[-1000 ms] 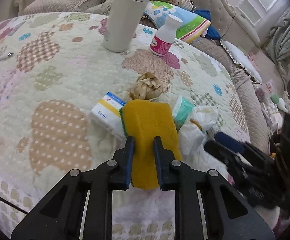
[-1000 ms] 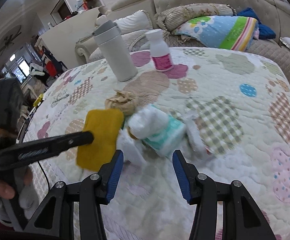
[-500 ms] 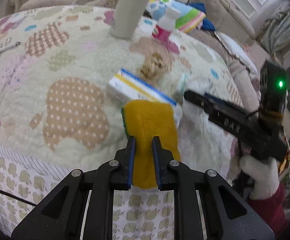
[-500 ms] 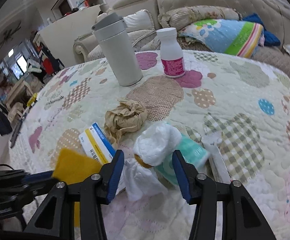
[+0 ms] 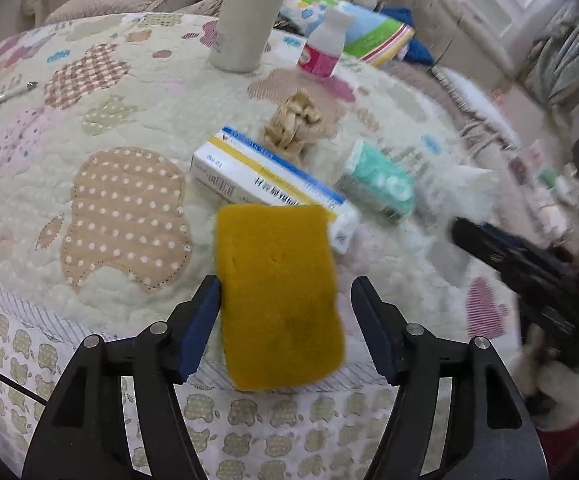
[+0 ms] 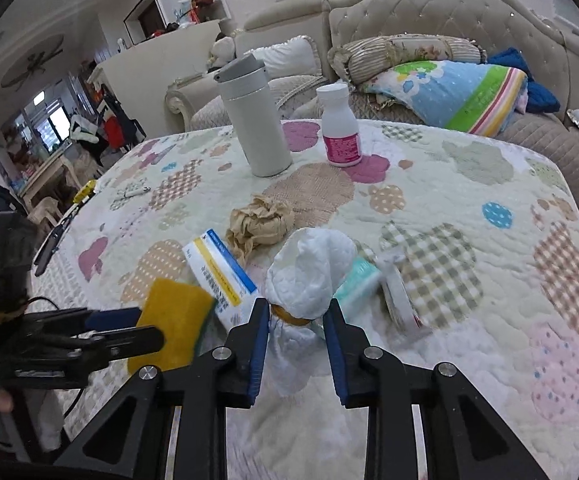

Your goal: Collect trash

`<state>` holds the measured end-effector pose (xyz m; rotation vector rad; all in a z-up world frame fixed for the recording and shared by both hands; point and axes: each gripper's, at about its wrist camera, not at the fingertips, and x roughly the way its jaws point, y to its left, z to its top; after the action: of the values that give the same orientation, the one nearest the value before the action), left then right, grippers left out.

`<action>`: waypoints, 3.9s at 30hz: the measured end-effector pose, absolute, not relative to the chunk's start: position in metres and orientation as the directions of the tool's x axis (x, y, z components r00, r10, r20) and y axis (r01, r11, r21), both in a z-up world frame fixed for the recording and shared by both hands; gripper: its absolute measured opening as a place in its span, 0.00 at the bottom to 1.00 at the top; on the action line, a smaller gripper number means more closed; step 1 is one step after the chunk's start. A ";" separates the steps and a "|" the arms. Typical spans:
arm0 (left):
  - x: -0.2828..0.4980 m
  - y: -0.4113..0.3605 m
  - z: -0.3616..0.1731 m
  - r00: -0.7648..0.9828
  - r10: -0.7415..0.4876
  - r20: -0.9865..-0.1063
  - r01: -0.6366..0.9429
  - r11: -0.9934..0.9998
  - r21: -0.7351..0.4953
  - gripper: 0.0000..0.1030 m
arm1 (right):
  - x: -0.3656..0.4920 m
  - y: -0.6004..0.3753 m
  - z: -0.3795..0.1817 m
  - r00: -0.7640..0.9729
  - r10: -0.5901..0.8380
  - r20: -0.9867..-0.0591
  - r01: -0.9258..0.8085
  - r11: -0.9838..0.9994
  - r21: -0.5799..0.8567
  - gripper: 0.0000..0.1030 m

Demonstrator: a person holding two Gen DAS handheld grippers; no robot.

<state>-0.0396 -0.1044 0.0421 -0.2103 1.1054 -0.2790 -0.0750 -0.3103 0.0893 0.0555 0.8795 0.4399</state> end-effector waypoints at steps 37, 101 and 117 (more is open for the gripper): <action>-0.079 -0.260 0.083 0.389 -0.403 -0.828 0.352 0.896 -0.271 0.54 | -0.177 -0.448 0.094 0.627 0.286 -0.724 -0.133 0.956 0.262 0.26; -0.138 -0.532 0.057 0.146 -0.496 -0.856 0.691 0.670 -0.270 0.54 | -0.303 -0.685 0.069 0.619 -0.066 -0.782 0.406 0.879 0.248 0.26; -0.144 -0.548 0.052 0.143 -0.500 -0.854 0.715 0.649 -0.260 0.54 | -0.311 -0.696 0.061 0.598 -0.080 -0.798 0.444 0.862 0.246 0.26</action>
<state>-0.1444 -0.5484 0.0520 0.2283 1.1230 -0.8871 -0.3110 -0.6965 0.0613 0.4508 0.8841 -0.3164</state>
